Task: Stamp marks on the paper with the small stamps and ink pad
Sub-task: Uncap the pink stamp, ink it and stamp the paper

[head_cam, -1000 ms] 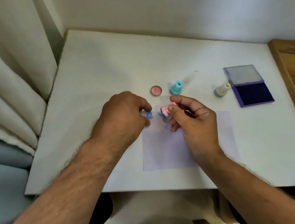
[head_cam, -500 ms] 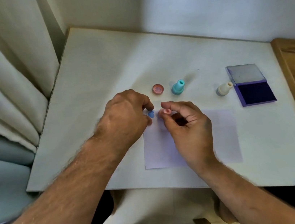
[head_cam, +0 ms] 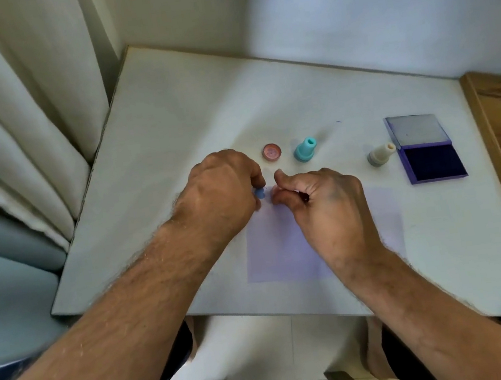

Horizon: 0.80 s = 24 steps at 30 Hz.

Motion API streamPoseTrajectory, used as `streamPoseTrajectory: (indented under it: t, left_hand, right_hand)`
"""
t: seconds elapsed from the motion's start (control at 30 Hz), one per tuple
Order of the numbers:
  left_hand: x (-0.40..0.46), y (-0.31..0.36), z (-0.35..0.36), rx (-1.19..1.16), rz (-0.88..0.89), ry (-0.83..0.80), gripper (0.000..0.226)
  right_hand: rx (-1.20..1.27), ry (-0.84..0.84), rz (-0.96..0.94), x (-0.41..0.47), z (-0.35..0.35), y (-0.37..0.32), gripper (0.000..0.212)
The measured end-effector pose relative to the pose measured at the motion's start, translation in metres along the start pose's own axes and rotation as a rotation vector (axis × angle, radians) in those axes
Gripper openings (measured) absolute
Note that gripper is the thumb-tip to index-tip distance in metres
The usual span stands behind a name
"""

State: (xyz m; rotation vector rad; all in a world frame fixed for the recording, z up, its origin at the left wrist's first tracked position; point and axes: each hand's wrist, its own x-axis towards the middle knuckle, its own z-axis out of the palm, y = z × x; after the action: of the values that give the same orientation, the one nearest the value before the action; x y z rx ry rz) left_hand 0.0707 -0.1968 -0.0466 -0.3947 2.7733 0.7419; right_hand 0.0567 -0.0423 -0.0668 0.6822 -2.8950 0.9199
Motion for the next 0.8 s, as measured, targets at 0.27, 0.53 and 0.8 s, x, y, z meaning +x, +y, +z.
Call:
streamPoseTrajectory:
  t: [0.27, 0.53, 0.8]
  left_hand:
    - [0.003, 0.004, -0.005, 0.047, 0.006, -0.007, 0.025]
    - [0.002, 0.004, -0.002, 0.059, 0.014, 0.039, 0.020]
    - [0.000, 0.010, 0.003, 0.097, 0.009, 0.061, 0.015]
  right_hand:
    - [0.219, -0.250, 0.292, 0.018, -0.017, -0.007, 0.018]
    - [0.017, -0.399, 0.167, 0.028, -0.026, -0.008, 0.011]
    - [0.585, 0.074, 0.394, -0.009, -0.040, -0.005, 0.015]
